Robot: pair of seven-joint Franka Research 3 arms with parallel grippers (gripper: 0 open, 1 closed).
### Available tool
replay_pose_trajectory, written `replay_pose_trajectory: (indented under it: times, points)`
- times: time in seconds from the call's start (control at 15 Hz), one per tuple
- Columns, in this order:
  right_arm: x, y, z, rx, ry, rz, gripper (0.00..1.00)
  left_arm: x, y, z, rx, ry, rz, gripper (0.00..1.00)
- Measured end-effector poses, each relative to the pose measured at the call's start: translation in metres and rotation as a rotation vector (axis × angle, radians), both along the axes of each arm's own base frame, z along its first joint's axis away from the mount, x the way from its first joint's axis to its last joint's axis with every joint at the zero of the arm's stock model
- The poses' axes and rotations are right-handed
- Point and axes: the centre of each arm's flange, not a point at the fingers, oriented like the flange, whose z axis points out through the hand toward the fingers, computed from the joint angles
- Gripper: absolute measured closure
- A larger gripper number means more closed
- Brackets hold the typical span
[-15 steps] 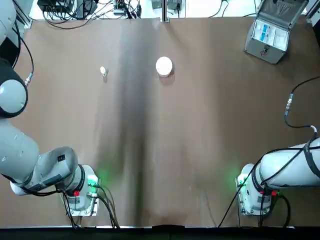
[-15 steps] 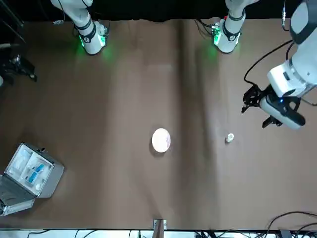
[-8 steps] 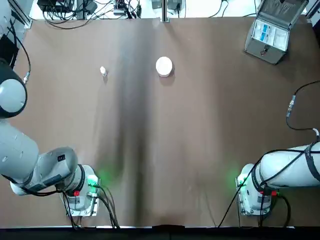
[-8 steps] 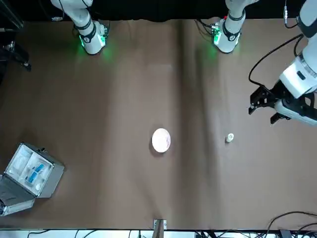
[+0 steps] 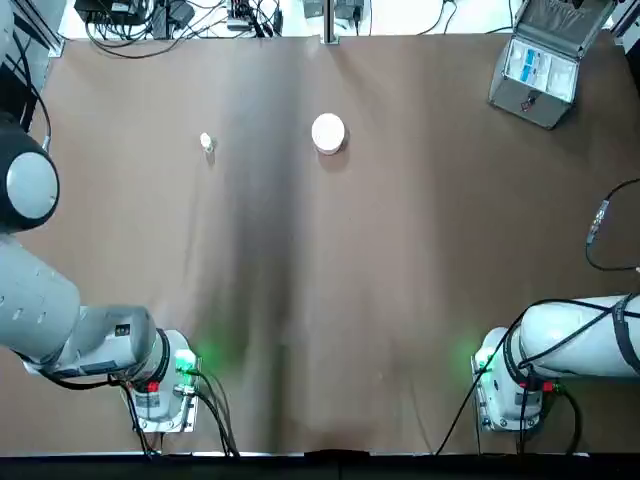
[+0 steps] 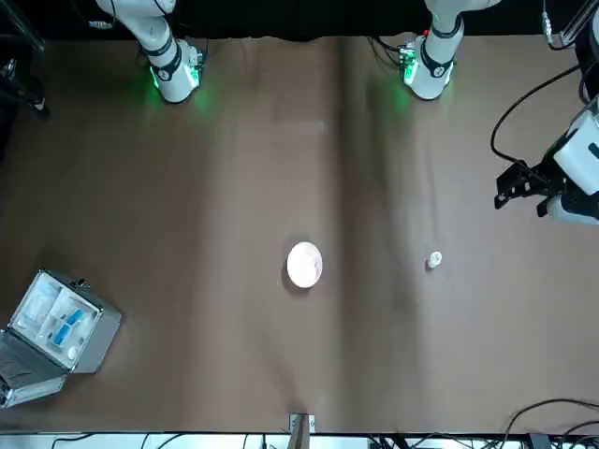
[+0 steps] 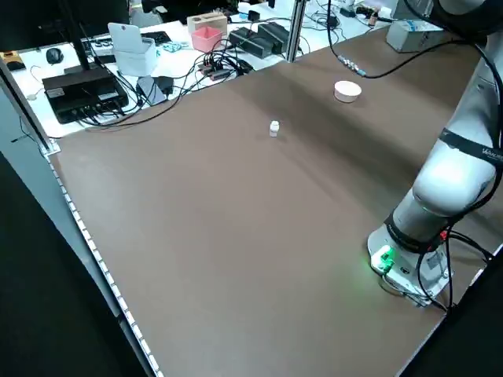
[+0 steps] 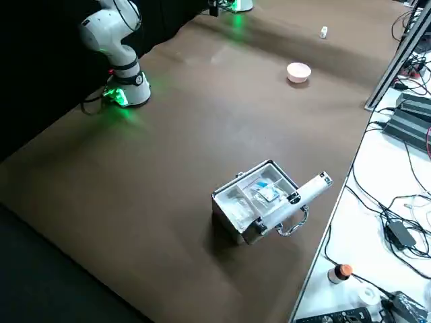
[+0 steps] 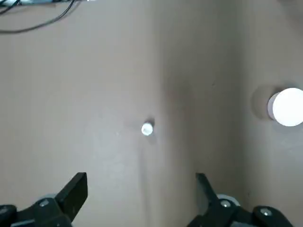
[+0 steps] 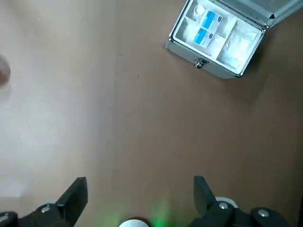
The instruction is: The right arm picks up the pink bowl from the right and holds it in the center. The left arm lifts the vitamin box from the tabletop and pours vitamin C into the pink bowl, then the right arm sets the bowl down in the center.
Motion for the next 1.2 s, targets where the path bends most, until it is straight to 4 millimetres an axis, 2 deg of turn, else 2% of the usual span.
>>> replay_pose_trajectory:
  times: [0.27, 0.53, 0.87, 1.2]
  points:
    - [0.002, -0.002, -0.003, 0.007, 0.001, -0.004, 0.01, -0.012, -0.003, 0.010, 0.018, 0.038, 0.057, 0.00]
    - [0.004, -0.002, -0.007, 0.010, 0.010, -0.040, 0.01, -0.023, -0.014, 0.016, 0.025, 0.076, 0.110, 0.00]
    - [0.009, -0.018, -0.003, 0.010, -0.045, -0.099, 0.01, -0.024, -0.014, 0.025, 0.024, 0.059, 0.134, 0.00]
    - [0.012, -0.019, -0.009, 0.011, -0.033, -0.103, 0.01, -0.024, -0.012, 0.030, 0.022, 0.048, 0.140, 0.00]
